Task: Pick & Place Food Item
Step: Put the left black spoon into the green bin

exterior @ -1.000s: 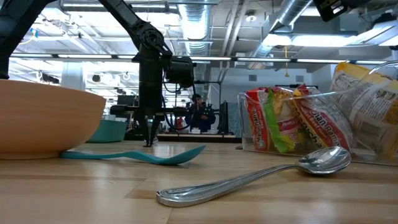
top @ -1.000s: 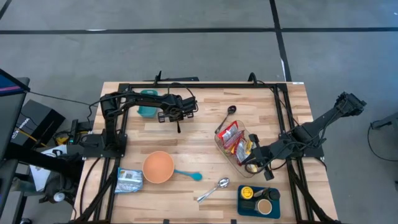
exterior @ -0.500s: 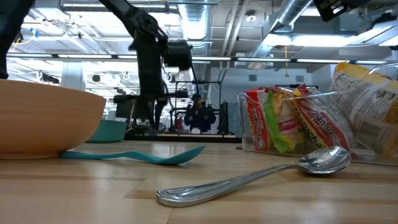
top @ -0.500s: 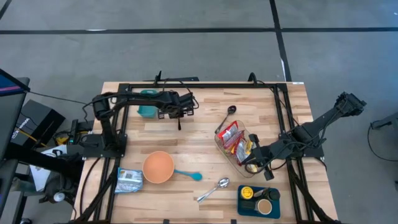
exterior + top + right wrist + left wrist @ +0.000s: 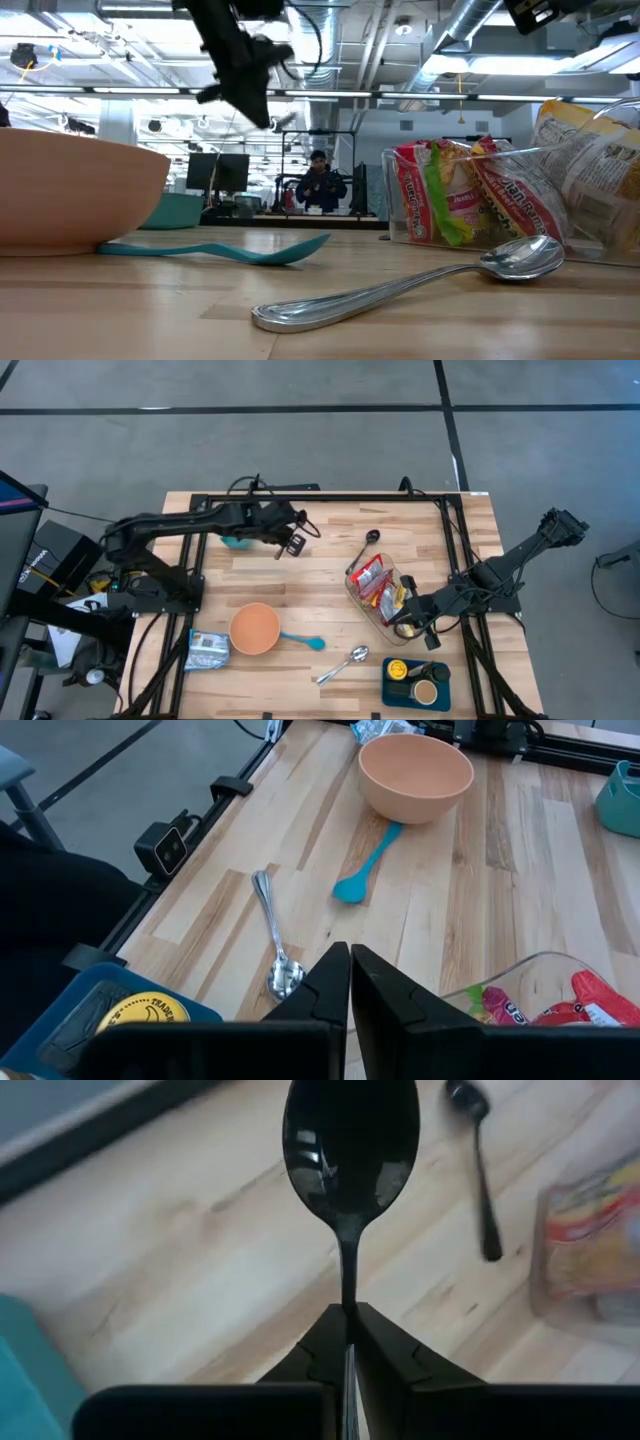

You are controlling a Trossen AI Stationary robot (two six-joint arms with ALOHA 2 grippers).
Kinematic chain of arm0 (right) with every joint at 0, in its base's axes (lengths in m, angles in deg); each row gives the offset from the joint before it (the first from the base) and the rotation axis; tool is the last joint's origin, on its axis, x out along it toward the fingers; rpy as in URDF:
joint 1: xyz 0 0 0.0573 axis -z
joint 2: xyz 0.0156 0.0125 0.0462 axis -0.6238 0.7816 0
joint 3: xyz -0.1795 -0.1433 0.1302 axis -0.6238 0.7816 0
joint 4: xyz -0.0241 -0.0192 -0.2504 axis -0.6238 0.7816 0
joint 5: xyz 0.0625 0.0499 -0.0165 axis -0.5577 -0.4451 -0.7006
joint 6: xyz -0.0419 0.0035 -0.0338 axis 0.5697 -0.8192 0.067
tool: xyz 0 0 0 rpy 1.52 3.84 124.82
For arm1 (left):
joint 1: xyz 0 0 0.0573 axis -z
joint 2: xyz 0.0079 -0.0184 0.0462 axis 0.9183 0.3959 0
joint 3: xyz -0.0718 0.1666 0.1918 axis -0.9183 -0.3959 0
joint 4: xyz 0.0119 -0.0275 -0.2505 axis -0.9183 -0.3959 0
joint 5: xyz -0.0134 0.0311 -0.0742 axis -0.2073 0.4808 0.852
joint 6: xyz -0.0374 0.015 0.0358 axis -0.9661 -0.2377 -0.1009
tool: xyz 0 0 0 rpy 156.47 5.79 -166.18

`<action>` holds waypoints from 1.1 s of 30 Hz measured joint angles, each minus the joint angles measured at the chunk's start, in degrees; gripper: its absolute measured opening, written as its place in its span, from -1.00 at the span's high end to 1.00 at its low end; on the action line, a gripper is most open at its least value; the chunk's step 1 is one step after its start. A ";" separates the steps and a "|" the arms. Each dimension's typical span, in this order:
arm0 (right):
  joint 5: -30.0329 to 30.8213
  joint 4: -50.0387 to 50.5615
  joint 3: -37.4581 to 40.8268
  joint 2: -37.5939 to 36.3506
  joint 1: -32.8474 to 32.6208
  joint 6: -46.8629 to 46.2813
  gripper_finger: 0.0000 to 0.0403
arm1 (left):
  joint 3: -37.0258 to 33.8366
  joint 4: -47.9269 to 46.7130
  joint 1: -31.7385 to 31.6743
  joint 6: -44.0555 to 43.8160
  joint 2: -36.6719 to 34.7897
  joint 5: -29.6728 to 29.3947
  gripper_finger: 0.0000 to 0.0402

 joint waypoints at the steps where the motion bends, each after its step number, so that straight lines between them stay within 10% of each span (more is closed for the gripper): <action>1: 0.01 -0.01 0.00 0.00 0.00 0.00 0.96 | 0.00 -0.15 0.46 0.02 -1.11 -0.94 0.96; 21: 0.02 -0.11 0.00 0.00 0.00 0.00 0.96 | 0.02 -15.93 -4.96 -12.15 -7.81 -23.59 0.97; 33: 0.00 0.03 0.00 0.00 0.00 0.00 0.96 | 0.02 -17.72 -14.76 -12.15 -7.81 -24.82 0.97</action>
